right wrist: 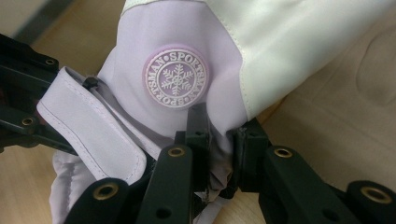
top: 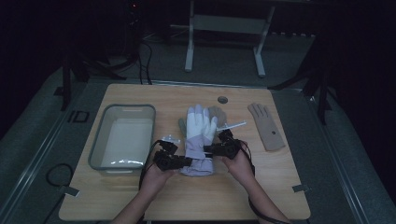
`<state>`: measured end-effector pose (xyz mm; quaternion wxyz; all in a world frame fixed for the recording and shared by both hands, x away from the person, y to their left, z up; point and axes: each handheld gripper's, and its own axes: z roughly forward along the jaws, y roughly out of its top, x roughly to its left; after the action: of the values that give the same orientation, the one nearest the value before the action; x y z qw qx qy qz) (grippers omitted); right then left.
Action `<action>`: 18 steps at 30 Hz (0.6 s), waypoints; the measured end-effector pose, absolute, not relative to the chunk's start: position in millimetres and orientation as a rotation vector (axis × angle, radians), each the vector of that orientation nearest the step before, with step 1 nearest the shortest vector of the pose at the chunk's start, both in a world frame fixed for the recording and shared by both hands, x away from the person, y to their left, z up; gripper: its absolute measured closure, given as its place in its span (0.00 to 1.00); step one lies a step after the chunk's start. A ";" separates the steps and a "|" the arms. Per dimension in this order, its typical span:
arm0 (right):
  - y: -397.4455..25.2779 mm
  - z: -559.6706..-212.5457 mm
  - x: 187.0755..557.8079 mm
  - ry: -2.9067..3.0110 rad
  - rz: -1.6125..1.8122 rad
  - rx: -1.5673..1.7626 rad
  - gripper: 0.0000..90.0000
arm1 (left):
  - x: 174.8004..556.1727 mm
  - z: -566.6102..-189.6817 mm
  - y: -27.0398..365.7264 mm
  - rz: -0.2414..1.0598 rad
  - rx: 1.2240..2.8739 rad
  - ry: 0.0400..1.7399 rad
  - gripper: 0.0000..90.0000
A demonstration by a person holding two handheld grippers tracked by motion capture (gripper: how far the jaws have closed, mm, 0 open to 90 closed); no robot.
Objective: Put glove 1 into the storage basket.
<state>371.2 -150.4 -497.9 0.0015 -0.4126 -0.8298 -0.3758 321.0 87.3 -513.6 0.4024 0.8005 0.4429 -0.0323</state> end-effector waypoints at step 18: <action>-113.9 -453.4 377.9 -2.631 -1.271 -1.226 0.88 | 330.0 -463.5 127.8 -0.026 2.065 1.089 0.83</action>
<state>377.9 -113.9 -453.4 -0.0133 -0.3869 -0.8303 -0.4010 330.0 127.8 -463.5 0.3925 0.8135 0.4290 -0.0102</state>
